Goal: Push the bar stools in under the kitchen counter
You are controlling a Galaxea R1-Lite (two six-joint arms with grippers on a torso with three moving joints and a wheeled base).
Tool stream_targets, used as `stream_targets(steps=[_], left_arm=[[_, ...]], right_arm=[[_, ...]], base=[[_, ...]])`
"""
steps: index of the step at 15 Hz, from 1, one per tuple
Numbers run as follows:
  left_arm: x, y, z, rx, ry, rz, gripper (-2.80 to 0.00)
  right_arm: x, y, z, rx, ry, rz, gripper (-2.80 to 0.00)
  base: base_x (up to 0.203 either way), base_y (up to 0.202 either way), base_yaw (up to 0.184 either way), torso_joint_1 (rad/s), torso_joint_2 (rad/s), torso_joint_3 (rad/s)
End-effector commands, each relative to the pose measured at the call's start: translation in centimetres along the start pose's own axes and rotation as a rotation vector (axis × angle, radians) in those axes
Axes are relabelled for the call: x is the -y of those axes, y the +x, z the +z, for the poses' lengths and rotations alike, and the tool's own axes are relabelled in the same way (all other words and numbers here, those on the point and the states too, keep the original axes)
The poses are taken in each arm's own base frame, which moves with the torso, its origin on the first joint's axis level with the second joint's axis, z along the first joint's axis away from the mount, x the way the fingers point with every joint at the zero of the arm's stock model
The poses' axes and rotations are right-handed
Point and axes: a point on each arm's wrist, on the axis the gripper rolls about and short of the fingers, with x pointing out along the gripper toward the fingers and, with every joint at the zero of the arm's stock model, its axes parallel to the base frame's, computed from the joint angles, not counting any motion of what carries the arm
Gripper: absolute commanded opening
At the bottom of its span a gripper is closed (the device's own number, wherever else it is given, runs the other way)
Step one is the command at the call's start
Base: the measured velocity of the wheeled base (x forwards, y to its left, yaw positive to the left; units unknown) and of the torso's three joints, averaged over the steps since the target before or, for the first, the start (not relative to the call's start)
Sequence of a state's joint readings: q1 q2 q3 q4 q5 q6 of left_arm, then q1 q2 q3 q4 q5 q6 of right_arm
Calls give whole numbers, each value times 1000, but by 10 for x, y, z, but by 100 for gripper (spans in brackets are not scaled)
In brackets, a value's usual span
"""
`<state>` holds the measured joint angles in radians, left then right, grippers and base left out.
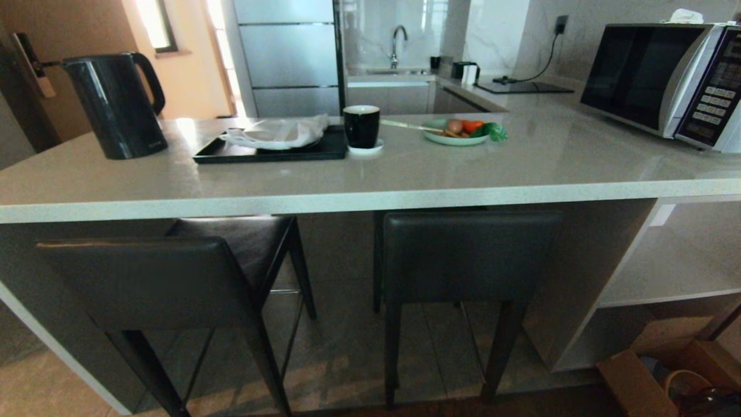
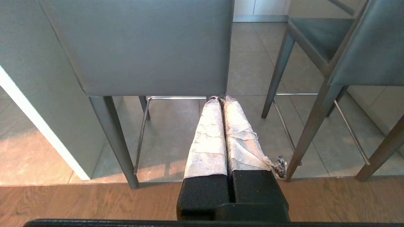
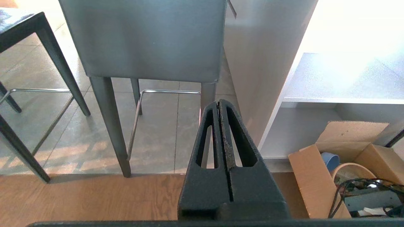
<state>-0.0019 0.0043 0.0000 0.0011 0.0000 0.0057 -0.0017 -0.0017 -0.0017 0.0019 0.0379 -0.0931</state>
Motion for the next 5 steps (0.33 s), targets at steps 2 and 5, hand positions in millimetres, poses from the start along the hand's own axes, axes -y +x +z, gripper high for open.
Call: stream_targets(steps=[2, 5], left_arm=[[0, 0, 0, 0, 0, 0, -280], [0, 0, 0, 0, 0, 0, -280]], right_arm=[[0, 0, 0, -2, 7, -2, -280], [0, 0, 0, 0, 22, -4, -280]], base=[[0, 0, 0, 0, 0, 0], [0, 0, 0, 0, 0, 0]])
